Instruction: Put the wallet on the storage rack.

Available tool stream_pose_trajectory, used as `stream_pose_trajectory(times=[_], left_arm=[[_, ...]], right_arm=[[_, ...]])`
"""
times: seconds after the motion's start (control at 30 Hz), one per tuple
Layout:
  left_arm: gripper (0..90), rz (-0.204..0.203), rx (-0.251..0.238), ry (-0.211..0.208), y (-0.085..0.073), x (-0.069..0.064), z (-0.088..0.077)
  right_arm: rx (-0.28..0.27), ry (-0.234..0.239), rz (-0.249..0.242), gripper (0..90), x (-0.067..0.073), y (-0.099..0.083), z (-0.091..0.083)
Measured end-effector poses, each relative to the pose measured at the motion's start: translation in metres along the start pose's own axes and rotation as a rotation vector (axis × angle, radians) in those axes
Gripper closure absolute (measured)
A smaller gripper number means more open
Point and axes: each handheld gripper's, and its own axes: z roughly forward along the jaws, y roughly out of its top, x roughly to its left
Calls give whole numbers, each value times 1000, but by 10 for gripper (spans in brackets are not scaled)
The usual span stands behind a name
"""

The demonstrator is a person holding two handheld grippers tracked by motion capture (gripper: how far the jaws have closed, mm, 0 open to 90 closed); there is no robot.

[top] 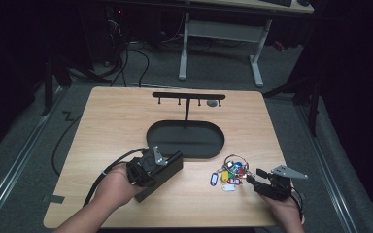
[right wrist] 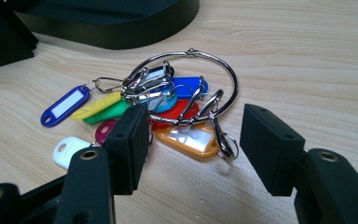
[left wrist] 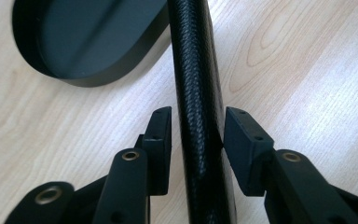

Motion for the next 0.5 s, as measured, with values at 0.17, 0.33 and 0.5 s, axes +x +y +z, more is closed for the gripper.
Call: stream_pose_trajectory(times=[0.17,0.33,0.5], left_arm=[[645,-22,32,-30,2,5,8],[704,-18,38,-54,3,6,9],[703,8,54,-55,5,10,11]], right_arm=[[1,4,4,425,0,0,0],[0,4,5,425,-1,0,0],[-5,3,1,425,1,0,-1]])
